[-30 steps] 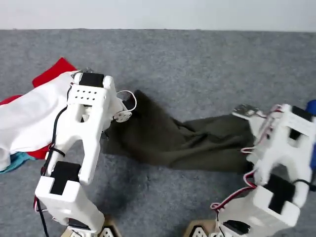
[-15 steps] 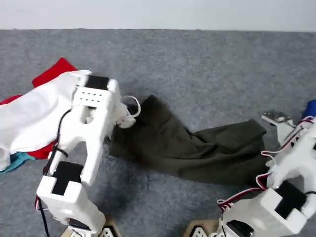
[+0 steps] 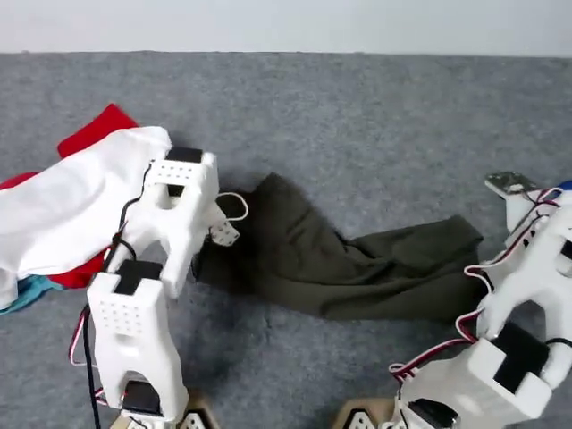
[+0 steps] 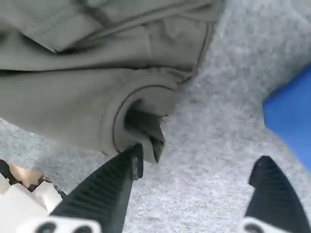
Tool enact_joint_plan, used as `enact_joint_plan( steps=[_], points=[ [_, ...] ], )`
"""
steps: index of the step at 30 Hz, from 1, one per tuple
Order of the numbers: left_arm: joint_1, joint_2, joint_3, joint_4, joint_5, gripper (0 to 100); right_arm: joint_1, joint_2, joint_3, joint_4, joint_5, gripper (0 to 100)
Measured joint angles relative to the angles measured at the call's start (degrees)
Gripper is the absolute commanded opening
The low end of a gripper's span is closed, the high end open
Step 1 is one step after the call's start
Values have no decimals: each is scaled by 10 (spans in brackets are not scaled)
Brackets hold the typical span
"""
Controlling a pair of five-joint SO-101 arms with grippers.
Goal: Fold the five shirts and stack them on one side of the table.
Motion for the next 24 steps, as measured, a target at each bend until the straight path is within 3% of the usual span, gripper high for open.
enact_joint_plan(
  steps=[7, 11, 19, 24],
  points=[
    [13, 2, -2, 0, -26, 8, -20, 0, 0, -21, 0, 277],
    [-1, 2, -2, 0, -80, 13, -32, 0, 0, -21, 0, 277],
    [-104, 2, 30, 0, -120, 13, -33, 0, -24, -21, -1, 279],
    [-127, 2, 33, 0, -140, 13, -17, 0, -62, -21, -33, 280]
  ],
)
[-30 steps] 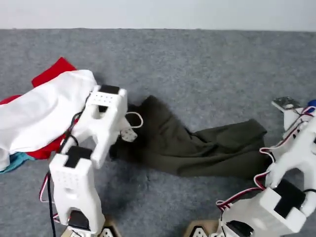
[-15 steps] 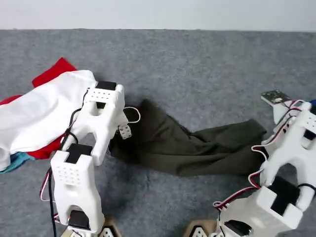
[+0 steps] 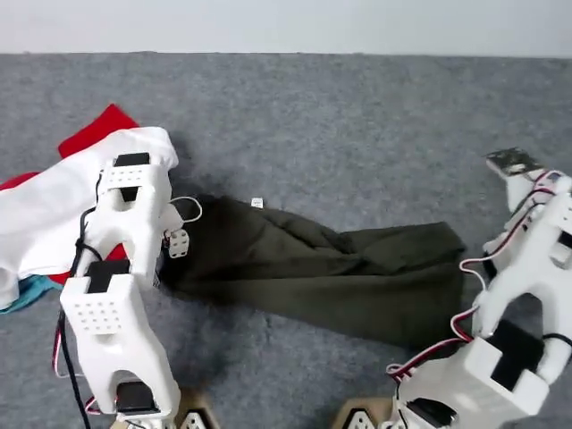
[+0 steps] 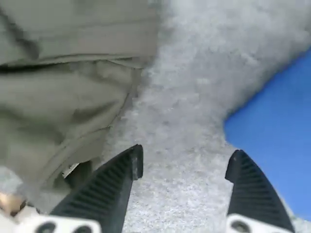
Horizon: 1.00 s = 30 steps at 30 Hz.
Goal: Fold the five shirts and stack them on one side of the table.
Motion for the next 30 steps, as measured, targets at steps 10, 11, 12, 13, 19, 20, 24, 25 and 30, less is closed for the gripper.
enact_joint_plan(
  steps=[10, 11, 12, 13, 19, 20, 24, 25, 30],
  points=[
    [69, -134, 1, 0, -4, 21, -75, 0, -16, 62, -8, 277],
    [81, -159, 1, 0, -7, 26, -91, 0, -16, 62, -8, 277],
    [92, -187, 1, 0, -12, 34, -108, 0, -16, 62, -8, 277],
    [104, -216, 5, 0, -23, 44, -127, 0, -16, 56, -8, 277],
    [139, -375, 25, 0, -78, 160, -203, 3, -17, -20, -23, 277],
    [140, -390, 25, 1, -80, 182, -212, 9, -17, -38, -37, 272],
    [141, -408, 25, 3, -81, 229, -227, 59, -17, -89, -87, 169],
    [141, -408, 25, 3, -80, 228, -230, 76, -17, -96, -95, 132],
    [141, -411, 25, 3, -72, 228, -231, 145, -17, -101, -105, 12]
  ],
)
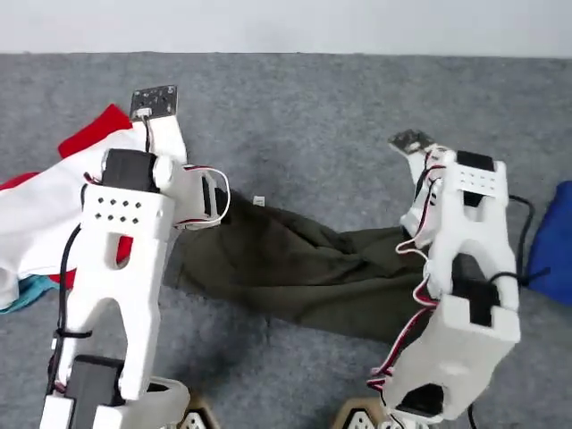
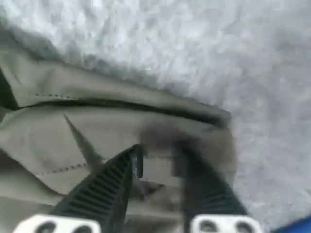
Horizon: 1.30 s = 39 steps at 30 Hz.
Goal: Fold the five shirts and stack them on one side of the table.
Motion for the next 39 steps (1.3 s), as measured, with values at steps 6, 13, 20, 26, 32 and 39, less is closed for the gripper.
enact_joint_plan(
  steps=[6, 13, 20, 26, 32, 39],
  points=[
    [2, 0, 11, 2, 2, 228, 32, 3, -2, 4, 1, 9],
    [3, 0, 75, 2, 2, 228, 101, 9, -2, 76, 69, 9],
    [3, 0, 108, -1, 3, 231, 153, 9, -7, 114, 122, 42],
    [3, 0, 109, 0, 34, 232, 156, 8, -77, 135, 118, 230],
    [3, 0, 109, -1, 39, 232, 156, -14, -96, 197, 109, 196],
    [3, 0, 112, -1, 40, 232, 119, -15, -96, 70, 33, 102]
  ],
)
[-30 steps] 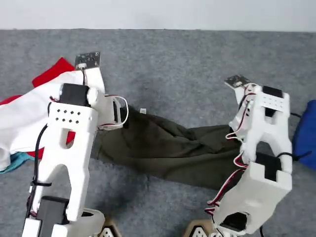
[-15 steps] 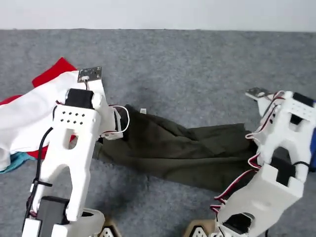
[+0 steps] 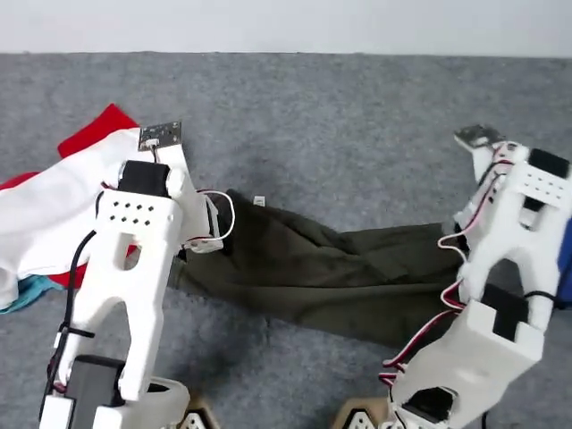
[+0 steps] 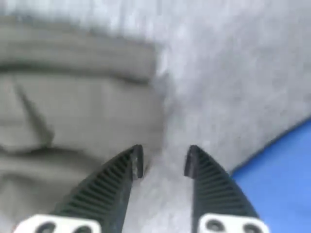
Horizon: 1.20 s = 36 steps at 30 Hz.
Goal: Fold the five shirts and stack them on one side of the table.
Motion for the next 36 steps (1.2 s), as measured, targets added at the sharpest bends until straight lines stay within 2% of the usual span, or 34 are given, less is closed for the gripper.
enact_joint_plan(
  steps=[6, 10, 15, 23, 32, 36],
  points=[
    [0, 0, 0, 0, 0, 232, -44, 60, 0, -31, -7, 72],
    [0, 0, 0, 0, 0, 232, -47, 93, 0, -32, -7, 8],
    [0, 0, 0, 0, 0, 232, -17, 95, 0, -18, -2, 9],
    [0, 0, 0, 0, 0, 231, 16, 95, 0, 83, 73, 10],
    [0, 0, 0, 0, 0, 231, 22, 44, 0, 127, 69, 13],
    [0, 0, 0, 0, 0, 231, 20, -39, 0, 127, 52, 97]
  ],
)
